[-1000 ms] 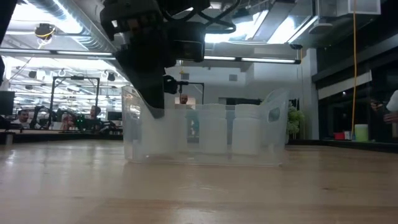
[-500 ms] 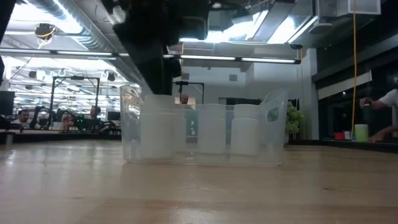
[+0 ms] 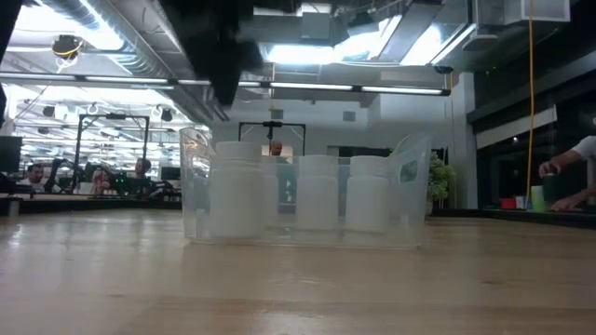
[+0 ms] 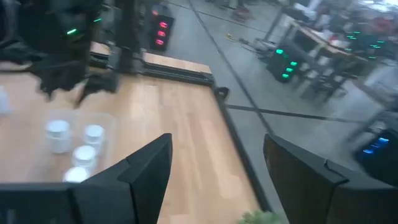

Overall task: Pick and place pill bottles into a basket
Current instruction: Put the white pill bottle into the transparent bin

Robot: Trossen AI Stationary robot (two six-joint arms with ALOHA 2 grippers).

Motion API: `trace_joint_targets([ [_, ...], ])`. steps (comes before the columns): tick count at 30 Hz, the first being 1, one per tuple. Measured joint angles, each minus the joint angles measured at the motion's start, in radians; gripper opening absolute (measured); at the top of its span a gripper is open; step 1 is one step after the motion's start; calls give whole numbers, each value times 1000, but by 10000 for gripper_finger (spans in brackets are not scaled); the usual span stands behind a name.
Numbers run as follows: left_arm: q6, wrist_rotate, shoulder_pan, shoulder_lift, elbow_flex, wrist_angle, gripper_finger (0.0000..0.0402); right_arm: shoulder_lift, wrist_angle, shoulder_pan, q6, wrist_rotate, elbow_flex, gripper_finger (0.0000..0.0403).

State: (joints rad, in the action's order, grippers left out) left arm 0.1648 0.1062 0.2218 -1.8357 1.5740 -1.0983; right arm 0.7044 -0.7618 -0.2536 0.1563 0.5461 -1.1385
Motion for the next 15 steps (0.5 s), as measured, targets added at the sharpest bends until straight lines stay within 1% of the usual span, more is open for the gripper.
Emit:
trace_joint_targets([
  [3,-21,-50,0,40,68,-26,228,0,0,-19,-55,-38,0,254],
  [6,-14,-153,-3,128,115,-18,228,8,-8,-66,-115,-52,0,254],
  [11,52,-433,-7,350,120,8,228,41,-64,-204,-256,-51,0,250],
  [15,141,-670,14,519,110,31,228,93,-180,-329,-439,-51,0,235],
])
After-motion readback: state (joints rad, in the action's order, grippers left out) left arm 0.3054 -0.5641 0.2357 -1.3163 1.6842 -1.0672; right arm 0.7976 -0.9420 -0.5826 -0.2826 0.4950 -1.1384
